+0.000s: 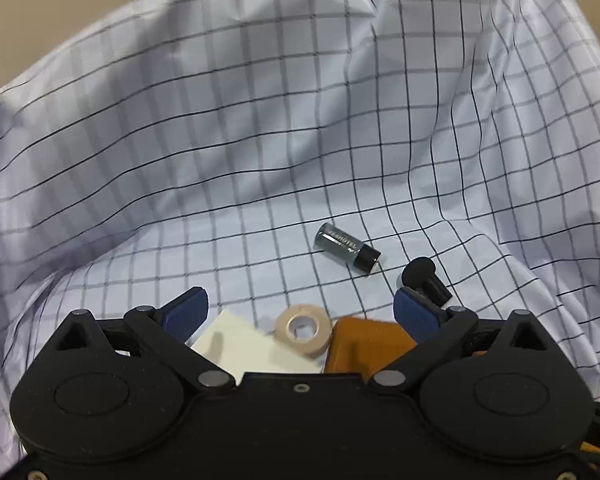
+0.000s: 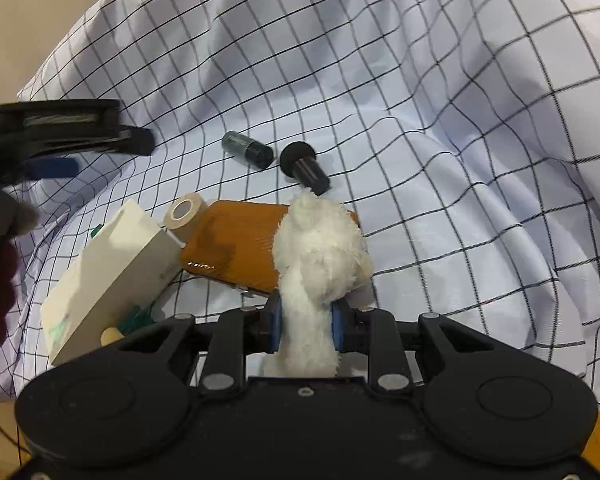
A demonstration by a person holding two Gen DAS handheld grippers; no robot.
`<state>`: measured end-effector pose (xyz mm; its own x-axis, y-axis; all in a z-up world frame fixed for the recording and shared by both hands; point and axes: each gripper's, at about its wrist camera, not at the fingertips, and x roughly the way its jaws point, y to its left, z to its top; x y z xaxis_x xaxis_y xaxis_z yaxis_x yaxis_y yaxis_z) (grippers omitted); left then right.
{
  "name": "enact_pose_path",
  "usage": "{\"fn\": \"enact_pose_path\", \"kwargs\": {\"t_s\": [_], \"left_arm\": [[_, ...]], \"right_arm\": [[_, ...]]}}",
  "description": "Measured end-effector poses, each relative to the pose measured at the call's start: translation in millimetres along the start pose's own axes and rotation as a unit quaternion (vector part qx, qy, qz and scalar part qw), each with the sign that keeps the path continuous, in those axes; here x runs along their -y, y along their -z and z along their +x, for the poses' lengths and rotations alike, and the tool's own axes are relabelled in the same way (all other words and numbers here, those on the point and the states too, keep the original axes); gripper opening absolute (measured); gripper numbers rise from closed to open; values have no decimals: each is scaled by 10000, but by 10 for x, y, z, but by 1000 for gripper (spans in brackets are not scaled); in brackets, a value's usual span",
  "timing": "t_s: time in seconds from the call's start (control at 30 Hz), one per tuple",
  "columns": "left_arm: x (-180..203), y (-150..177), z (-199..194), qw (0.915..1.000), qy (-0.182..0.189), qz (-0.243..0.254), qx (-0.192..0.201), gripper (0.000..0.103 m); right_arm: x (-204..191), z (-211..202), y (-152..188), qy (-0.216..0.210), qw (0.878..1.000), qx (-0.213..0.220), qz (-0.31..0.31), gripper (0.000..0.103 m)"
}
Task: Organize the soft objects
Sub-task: 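Grasp the white plush bear with the right tool, then grasp the dark YESHOTEL cylinder with the left tool while the right tool holds the bear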
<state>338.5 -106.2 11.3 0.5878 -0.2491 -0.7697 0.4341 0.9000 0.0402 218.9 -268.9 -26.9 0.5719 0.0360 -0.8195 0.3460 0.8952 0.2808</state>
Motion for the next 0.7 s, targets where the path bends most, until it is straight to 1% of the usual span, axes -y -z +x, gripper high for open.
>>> {"fn": "enact_pose_path", "kwargs": {"t_s": [0.13, 0.23, 0.33, 0.4, 0.5, 0.7], "left_arm": [[179, -119, 306, 9983, 102, 571, -105, 92], [336, -152, 519, 9941, 128, 1061, -193, 90], [448, -159, 724, 9896, 151, 1395, -311, 90], [485, -167, 853, 9878, 153, 1480, -456, 88], [472, -168, 1031, 9871, 157, 1466, -626, 84], [454, -238, 1246, 9875, 205, 1380, -733, 84]], "right_arm": [[117, 7, -5, -42, 9999, 29, 90, 23], [164, 13, -7, -78, 9999, 38, 147, 23], [209, 9, -10, -134, 9997, 41, 200, 23], [231, 10, -9, -160, 9996, 51, 222, 23], [268, 11, -11, -201, 9994, 49, 265, 23], [311, 29, -16, -246, 9991, 8, 331, 23]]}}
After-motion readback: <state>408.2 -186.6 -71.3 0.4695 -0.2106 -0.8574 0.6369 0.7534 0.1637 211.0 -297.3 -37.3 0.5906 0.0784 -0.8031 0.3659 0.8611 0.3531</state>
